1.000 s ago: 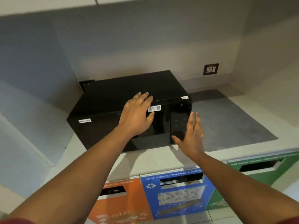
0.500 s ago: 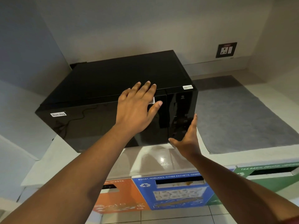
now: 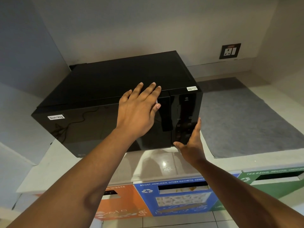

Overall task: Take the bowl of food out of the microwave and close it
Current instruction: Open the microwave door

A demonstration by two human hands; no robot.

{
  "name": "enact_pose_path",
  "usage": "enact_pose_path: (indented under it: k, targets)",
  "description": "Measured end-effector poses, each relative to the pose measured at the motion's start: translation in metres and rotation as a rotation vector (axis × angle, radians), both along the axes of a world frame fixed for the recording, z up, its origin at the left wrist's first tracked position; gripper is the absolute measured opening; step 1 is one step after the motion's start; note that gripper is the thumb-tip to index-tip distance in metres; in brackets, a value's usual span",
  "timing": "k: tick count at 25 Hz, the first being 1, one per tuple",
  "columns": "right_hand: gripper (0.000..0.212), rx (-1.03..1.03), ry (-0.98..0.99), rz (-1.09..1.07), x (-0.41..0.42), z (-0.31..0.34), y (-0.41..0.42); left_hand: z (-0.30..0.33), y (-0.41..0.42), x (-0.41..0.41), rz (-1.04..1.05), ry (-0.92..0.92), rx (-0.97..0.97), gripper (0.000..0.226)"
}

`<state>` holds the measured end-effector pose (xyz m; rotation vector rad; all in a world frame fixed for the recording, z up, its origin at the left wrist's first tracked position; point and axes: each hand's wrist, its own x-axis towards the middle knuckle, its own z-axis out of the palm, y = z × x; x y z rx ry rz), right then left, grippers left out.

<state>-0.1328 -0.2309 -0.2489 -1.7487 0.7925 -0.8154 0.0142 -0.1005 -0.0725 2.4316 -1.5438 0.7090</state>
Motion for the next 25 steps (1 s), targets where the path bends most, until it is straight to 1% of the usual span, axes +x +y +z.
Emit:
enact_pose_path:
  k: [4,7,10,13,17,19,21,23,25]
  targets:
    - [0.124,-0.028,0.019,-0.069,0.005,-0.005,0.000,0.004,0.000,-0.004,0.005,0.028,0.021,0.053]
    - [0.124,-0.038,-0.011,-0.115,0.006,-0.009,0.000,0.003,0.008,-0.009,-0.003,0.026,0.030,0.054]
    - [0.122,-0.018,-0.014,-0.096,0.007,-0.012,-0.002,0.007,0.015,-0.015,-0.006,0.067,0.058,0.057]
    - [0.125,0.012,0.011,-0.038,0.003,-0.008,-0.003,0.013,0.026,-0.032,-0.007,0.158,0.034,0.060]
    - [0.128,-0.027,0.071,0.006,-0.006,-0.001,-0.006,0.020,0.050,-0.053,0.004,0.369,-0.054,0.056]
    - [0.126,-0.037,0.078,0.001,-0.010,0.004,-0.002,0.027,0.062,-0.061,0.065,0.424,-0.019,0.055]
    - [0.123,-0.037,0.064,-0.013,-0.014,0.009,0.006,0.036,0.074,-0.069,0.164,0.503,0.066,0.057]
    - [0.120,-0.049,0.046,-0.032,-0.017,0.015,0.015,0.047,0.086,-0.075,0.269,0.627,0.146,0.061]
    - [0.117,-0.049,0.041,-0.066,-0.017,0.020,0.022,0.056,0.103,-0.077,0.357,0.713,0.199,0.068]
